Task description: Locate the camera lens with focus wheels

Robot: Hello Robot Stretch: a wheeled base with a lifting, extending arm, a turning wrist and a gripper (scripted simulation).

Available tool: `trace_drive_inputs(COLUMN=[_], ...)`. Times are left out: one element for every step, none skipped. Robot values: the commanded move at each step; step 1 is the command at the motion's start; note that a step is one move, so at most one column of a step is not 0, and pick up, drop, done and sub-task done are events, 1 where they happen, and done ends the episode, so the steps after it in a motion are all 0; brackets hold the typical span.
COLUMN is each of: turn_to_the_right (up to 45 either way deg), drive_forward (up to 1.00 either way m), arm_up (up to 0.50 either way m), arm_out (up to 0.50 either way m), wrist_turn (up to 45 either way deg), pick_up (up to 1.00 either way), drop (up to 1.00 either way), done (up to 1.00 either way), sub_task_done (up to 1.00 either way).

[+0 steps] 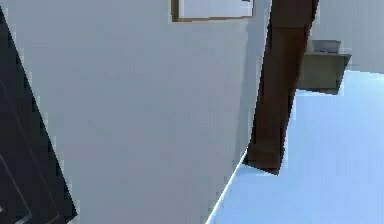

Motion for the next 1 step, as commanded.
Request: trace_drive_inputs(turn_to_the_right=[45.0], drive_forward=[0.00], arm_up=[0.00], arm_out=[0.00], wrist_turn=[0.0], pick_up=[0.00], drop=[0.00], done=[0.00], sub_task_done=[0.00])
